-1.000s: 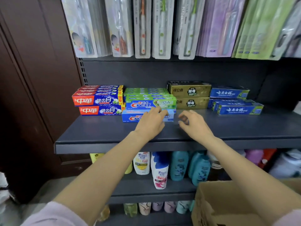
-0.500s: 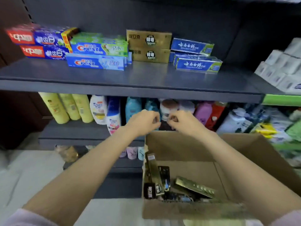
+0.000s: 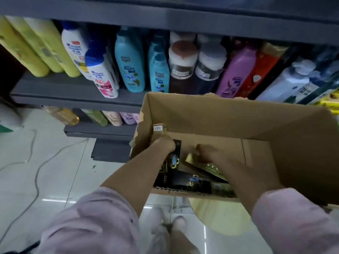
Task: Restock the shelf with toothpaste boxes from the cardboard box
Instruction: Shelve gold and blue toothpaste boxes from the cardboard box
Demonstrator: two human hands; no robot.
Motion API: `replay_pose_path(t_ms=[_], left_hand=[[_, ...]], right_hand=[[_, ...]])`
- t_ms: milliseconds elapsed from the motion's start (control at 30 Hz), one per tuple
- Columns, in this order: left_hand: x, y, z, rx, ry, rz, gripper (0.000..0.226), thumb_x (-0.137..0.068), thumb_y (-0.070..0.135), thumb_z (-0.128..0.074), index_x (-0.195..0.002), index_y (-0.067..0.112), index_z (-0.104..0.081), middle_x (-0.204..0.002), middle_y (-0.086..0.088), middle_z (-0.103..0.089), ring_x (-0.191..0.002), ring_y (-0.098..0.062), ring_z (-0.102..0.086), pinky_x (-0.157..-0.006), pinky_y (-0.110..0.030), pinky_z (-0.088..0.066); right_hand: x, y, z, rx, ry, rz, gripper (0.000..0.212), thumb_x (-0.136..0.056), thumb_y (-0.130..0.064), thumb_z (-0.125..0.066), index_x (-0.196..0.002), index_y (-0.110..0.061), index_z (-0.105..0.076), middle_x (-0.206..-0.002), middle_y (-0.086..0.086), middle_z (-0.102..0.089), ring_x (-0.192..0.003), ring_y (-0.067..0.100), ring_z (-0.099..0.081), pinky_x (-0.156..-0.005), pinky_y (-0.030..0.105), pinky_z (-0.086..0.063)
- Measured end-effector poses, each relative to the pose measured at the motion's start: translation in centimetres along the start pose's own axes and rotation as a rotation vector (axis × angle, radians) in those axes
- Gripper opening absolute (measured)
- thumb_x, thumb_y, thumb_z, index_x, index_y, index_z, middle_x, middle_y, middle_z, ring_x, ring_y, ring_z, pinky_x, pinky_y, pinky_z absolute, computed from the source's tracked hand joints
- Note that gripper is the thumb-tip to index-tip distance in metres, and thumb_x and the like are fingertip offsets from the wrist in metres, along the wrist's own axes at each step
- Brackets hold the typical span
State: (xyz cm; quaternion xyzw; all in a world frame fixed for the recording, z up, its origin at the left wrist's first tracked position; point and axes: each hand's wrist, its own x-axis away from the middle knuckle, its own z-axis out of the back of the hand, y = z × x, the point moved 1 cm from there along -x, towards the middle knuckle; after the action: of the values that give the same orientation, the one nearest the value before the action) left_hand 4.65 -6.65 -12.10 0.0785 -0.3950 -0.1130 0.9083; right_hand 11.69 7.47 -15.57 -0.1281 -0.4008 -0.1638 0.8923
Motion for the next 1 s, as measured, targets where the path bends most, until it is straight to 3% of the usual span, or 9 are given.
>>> replay_pose_path(t_ms=[67,167,333,467,533,633,833,933,1000], left_hand=[[-0.7,-0.3,-1.0,0.157,0.006,0.097,0.044,-0.096,0.016,-0.049,-0.138,0.001,-0.041,-0.137,-0.016,-0.048,-0.122,-0.031,-0.050,-0.096,-0.036,-0.043],[-1.3,-1.2,-0.9,0.301,0.098,0.200,0.059,-0.091,0.015,-0.058,-0.140,0.001,-0.027,-0.135,-0.016,-0.047,-0.119,-0.032,-0.052,-0.088,-0.035,-0.047],[-0.1,-1.4,0.3,0.433,0.025,0.057,0.078,-0.083,0.011,-0.069,-0.138,0.008,-0.015,-0.130,-0.016,-0.047,-0.119,-0.032,-0.051,-0.096,-0.041,-0.048],[1.6,-1.7,1.7,0.554,0.087,-0.175,0.057,-0.083,0.010,-0.068,-0.122,0.014,-0.026,-0.110,-0.004,-0.054,-0.108,-0.023,-0.054,-0.088,-0.034,-0.045],[2.9,-1.6,2.4,0.584,0.130,-0.251,0.050,-0.084,0.013,-0.067,-0.115,0.018,-0.028,-0.099,0.001,-0.056,-0.099,-0.020,-0.057,-0.084,-0.031,-0.045],[4.6,-1.2,2.9,0.598,0.215,-0.297,0.049,-0.086,0.015,-0.064,-0.120,0.018,-0.029,-0.104,-0.003,-0.057,-0.092,-0.017,-0.056,-0.080,-0.027,-0.041],[7.6,0.3,3.3,0.688,0.290,-0.372,0.047,-0.089,0.024,-0.060,-0.126,0.021,-0.030,-0.095,0.003,-0.058,-0.079,-0.010,-0.054,-0.071,-0.024,-0.041],[9.3,1.2,4.8,0.770,0.348,-0.445,0.049,-0.090,0.021,-0.059,-0.130,0.020,-0.031,-0.102,0.003,-0.060,-0.077,-0.003,-0.054,-0.066,-0.011,-0.042],[10.8,1.9,6.5,0.769,0.408,-0.495,0.046,-0.091,0.021,-0.059,-0.128,0.023,-0.032,-0.087,0.008,-0.053,-0.070,-0.002,-0.049,-0.058,-0.009,-0.041]], right_hand=[[-1.5,0.2,-1.7,-0.022,-0.059,-0.001,0.046,-0.092,-0.023,-0.054,-0.134,-0.013,-0.040,-0.135,0.012,-0.049,-0.112,0.028,-0.052,-0.089,0.036,-0.043],[-2.5,0.4,-2.3,-0.021,-0.020,0.028,0.042,-0.092,-0.020,-0.052,-0.132,-0.012,-0.041,-0.133,0.014,-0.052,-0.113,0.029,-0.054,-0.086,0.035,-0.043],[-0.6,1.2,1.3,-0.339,0.224,0.119,0.043,-0.084,-0.009,-0.064,-0.121,0.000,-0.044,-0.119,0.020,-0.058,-0.111,0.033,-0.055,-0.076,0.026,-0.037],[2.4,2.2,4.5,-0.618,0.385,0.198,0.041,-0.082,-0.024,-0.069,-0.116,-0.010,-0.049,-0.106,0.006,-0.061,-0.102,0.024,-0.059,-0.087,0.031,-0.045],[3.8,2.8,5.3,-0.759,0.412,0.222,0.048,-0.082,-0.029,-0.068,-0.122,-0.011,-0.048,-0.115,0.005,-0.062,-0.108,0.023,-0.059,-0.097,0.041,-0.047],[5.4,2.8,5.6,-0.914,0.409,0.236,0.069,-0.080,-0.036,-0.068,-0.138,-0.013,-0.038,-0.135,0.008,-0.054,-0.119,0.024,-0.055,-0.103,0.046,-0.044],[8.5,1.7,6.1,-1.053,0.509,0.306,0.062,-0.082,-0.029,-0.067,-0.136,-0.012,-0.042,-0.135,0.004,-0.053,-0.123,0.022,-0.052,-0.106,0.042,-0.041],[10.8,1.5,8.0,-1.138,0.582,0.374,0.045,-0.086,-0.018,-0.063,-0.128,-0.012,-0.047,-0.123,-0.001,-0.057,-0.110,0.014,-0.055,-0.098,0.029,-0.042],[12.5,1.2,9.8,-1.180,0.650,0.421,0.041,-0.087,-0.016,-0.061,-0.126,-0.015,-0.048,-0.122,-0.002,-0.058,-0.108,0.012,-0.055,-0.099,0.030,-0.042]])
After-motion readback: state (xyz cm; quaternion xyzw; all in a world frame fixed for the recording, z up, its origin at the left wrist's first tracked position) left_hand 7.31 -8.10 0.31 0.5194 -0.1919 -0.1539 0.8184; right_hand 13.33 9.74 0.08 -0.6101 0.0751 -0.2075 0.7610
